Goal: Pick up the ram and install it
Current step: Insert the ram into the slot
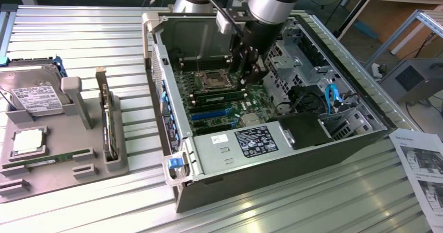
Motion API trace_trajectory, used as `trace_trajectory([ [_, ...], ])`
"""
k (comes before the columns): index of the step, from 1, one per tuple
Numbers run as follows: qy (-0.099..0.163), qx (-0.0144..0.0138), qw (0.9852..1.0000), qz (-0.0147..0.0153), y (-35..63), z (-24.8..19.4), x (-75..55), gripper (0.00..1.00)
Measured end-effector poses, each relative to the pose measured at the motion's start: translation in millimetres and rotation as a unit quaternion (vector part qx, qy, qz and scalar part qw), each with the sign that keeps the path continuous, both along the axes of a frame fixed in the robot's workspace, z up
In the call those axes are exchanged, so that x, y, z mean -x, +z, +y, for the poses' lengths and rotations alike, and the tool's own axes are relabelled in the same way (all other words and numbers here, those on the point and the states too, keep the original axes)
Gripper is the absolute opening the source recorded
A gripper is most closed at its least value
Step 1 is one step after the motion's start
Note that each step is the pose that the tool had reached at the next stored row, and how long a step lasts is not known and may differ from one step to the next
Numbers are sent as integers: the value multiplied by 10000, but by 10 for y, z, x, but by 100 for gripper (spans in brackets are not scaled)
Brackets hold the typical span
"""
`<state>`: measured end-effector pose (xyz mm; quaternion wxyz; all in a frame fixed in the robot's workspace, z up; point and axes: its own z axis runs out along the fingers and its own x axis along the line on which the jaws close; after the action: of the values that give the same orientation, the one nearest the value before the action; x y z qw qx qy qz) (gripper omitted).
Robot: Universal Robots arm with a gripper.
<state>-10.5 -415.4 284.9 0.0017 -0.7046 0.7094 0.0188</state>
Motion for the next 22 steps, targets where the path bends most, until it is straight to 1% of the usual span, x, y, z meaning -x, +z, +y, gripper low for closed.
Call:
trace_trajectory([
  [4,0,0,10000,0,84,0,0,56],
  [9,0,1,10000,0,220,0,-1,56],
  [11,0,0,10000,0,314,0,-1,56],
  [17,0,1,10000,0,495,0,-2,56],
  [19,0,1,10000,0,542,0,-2,56],
  [20,0,1,10000,0,590,0,-3,56],
  [22,0,1,10000,0,638,0,-4,56],
])
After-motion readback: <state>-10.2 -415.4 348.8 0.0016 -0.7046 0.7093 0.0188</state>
